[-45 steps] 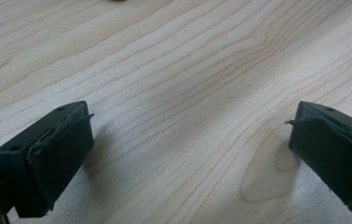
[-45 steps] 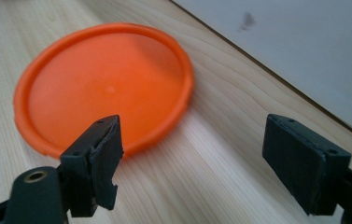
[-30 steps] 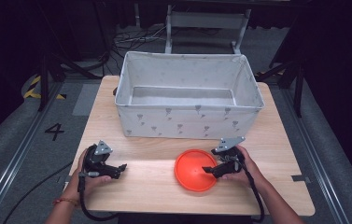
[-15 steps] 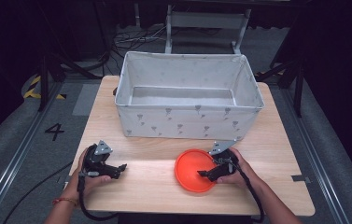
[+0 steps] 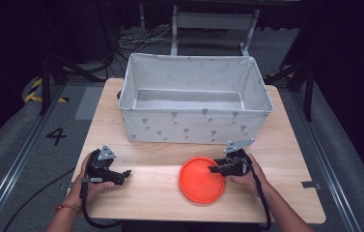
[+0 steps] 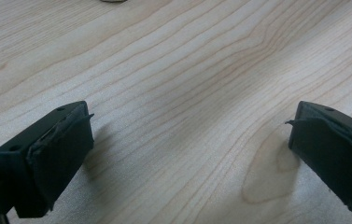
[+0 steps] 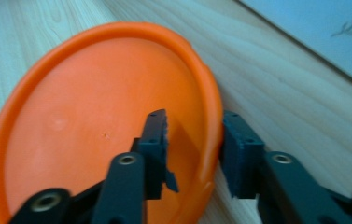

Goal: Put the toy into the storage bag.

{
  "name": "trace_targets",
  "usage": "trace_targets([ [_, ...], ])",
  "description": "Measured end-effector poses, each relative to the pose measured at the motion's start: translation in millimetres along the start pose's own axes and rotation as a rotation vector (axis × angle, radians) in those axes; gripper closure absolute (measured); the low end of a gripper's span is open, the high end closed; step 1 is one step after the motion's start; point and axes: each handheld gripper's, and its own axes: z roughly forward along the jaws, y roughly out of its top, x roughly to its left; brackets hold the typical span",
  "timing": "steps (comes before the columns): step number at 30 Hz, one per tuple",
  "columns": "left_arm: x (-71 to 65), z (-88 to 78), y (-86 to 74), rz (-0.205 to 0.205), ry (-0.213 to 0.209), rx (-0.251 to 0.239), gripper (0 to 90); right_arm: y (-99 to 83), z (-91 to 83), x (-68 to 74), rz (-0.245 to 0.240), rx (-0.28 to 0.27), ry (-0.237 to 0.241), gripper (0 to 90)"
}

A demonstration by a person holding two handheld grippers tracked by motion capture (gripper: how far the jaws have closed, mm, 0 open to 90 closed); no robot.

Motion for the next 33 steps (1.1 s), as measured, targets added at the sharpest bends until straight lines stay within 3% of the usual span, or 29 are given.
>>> trace_targets([
  [5, -0.1, 0.4, 0.4, -0.003, -0.006, 0.002, 0.2, 1.1, -15.7, -0.2, -0.016, -0.043, 0.039, 75.6],
  [8, -0.1, 0.4, 0.4, -0.003, -0.006, 0.002, 0.2, 5.7, -33.7, 5.8, -0.053, -0.080, 0.061, 80.1],
  [14, -0.1, 0.4, 0.4, -0.003, -0.006, 0.002, 0.2, 13.8, -57.6, 21.8, -0.142, -0.093, 0.022, 82.3],
  [19, -0.1, 0.4, 0.4, -0.003, -0.006, 0.002, 0.2, 17.8, -72.2, 31.0, -0.205, -0.064, -0.017, 82.3],
  [27, -0.2, 0.4, 0.4, -0.004, -0.005, 0.002, 0.2, 21.2, -87.5, 34.4, -0.250, -0.031, -0.043, 82.3],
  [29, -0.2, 0.4, 0.4, -0.003, -0.005, 0.002, 0.2, 23.4, -100.6, 36.3, -0.274, -0.010, -0.077, 82.3],
  [33, -0.3, 0.3, 0.4, -0.004, -0.003, 0.001, 0.2, 22.6, -117.8, 36.1, -0.276, -0.014, -0.109, 82.3],
])
